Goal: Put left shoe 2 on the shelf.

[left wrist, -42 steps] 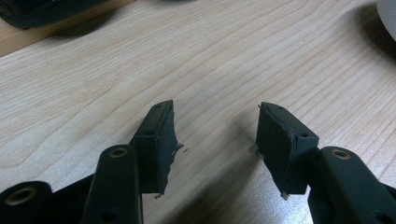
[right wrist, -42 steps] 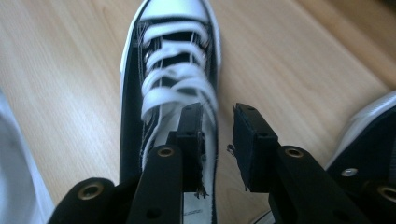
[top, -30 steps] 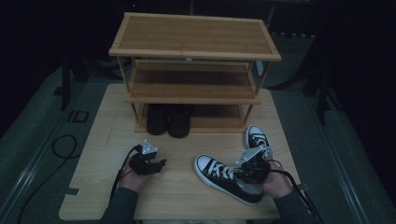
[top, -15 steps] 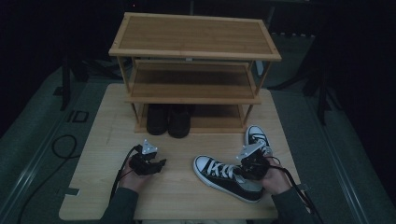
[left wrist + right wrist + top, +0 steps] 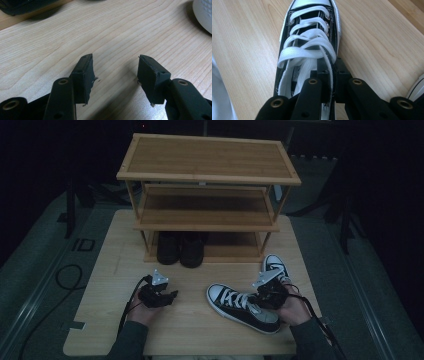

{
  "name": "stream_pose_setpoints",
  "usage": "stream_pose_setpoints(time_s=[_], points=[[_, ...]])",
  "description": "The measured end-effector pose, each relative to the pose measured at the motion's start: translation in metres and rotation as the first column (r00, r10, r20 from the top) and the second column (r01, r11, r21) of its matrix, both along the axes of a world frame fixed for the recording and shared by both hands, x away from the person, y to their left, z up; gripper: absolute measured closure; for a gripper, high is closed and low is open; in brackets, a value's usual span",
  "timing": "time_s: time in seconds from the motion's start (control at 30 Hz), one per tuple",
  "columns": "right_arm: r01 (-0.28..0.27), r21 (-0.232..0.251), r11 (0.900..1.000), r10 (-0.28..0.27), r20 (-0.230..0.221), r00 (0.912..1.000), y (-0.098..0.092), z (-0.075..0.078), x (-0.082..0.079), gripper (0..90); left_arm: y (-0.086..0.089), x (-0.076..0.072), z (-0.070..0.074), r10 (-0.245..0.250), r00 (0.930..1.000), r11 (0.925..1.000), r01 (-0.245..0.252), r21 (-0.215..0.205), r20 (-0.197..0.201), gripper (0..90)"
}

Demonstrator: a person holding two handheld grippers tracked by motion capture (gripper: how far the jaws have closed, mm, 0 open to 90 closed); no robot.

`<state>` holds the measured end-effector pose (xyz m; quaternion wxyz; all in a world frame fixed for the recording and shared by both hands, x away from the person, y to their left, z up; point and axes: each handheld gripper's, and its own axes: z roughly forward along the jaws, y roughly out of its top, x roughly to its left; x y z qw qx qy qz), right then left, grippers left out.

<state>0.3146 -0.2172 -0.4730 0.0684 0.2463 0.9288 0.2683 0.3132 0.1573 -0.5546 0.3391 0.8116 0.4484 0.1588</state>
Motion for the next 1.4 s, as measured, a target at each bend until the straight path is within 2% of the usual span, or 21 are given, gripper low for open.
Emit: stream_pose_setpoints(time_s=[0.47,0.8,1.4], points=[[0.014,0.028,1.000,-0.014,0.006,0.9999,-0.001,0.011,0.011,86.5,0.000,0.000,0.000,0.003,1.0000,1.0000,-0.003,-0.003,0.002,46.8],[0.029,0.076,0.997,-0.029,0.000,0.9996,-0.005,0.022,0.021,86.5,0.000,0.000,0.000,0.004,1.0000,1.0000,-0.003,-0.005,0.003,46.8],[0.026,0.128,0.991,-0.031,0.031,0.9991,-0.003,0.047,0.031,86.5,0.000,0.000,0.000,0.003,1.0000,1.0000,-0.003,-0.004,0.004,46.8]])
